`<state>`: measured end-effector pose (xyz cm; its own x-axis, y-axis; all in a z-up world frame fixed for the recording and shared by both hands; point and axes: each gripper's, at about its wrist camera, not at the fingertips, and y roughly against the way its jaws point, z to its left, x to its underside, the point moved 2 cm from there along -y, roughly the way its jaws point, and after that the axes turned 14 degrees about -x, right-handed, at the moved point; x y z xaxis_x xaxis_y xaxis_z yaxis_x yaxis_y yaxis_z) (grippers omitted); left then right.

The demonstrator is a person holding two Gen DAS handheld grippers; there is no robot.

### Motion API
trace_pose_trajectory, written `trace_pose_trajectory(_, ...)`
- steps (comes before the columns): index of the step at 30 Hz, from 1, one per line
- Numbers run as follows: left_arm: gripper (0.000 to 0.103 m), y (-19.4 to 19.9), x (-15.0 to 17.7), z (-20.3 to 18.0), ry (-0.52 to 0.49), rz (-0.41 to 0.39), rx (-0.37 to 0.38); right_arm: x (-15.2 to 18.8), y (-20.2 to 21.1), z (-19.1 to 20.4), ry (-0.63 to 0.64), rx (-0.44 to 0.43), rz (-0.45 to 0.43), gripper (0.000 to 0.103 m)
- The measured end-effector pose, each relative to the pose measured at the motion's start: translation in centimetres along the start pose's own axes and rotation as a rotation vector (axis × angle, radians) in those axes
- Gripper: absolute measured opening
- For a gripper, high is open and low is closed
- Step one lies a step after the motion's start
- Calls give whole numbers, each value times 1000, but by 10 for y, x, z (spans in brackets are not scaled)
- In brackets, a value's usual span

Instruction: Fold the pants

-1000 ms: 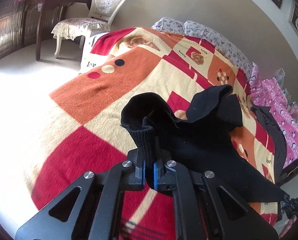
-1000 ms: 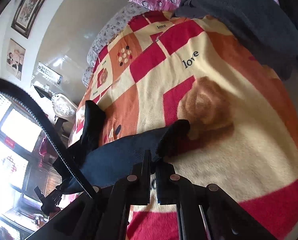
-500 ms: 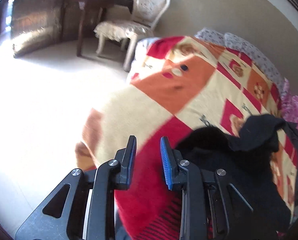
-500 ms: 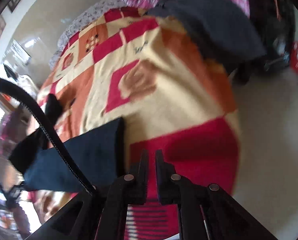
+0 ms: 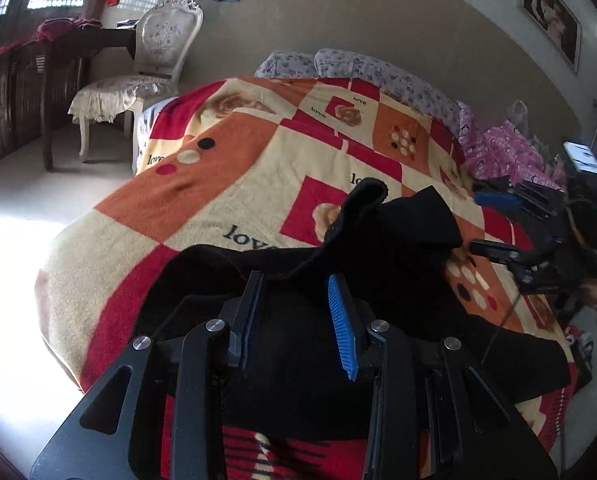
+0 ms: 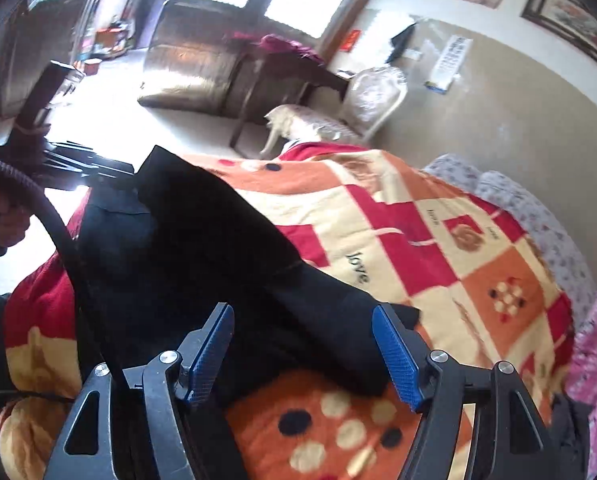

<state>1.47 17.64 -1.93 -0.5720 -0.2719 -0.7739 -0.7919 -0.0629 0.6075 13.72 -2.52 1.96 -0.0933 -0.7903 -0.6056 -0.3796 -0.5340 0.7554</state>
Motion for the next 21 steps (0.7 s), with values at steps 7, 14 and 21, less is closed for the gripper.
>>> trace_pose_trajectory(7, 55, 4, -10, -3, -69, -29, 1, -2, -102, -12, 146, -12, 237, 54)
trace_pose_trajectory(14, 60, -23, -41, -26, -199, -28, 9, -3, -43, -58, -192, 35, 41, 5)
trace_pose_trajectory(21, 4, -43, -73, -14, -101, -31, -2, 77, 69, -133, -763, 61, -277, 5)
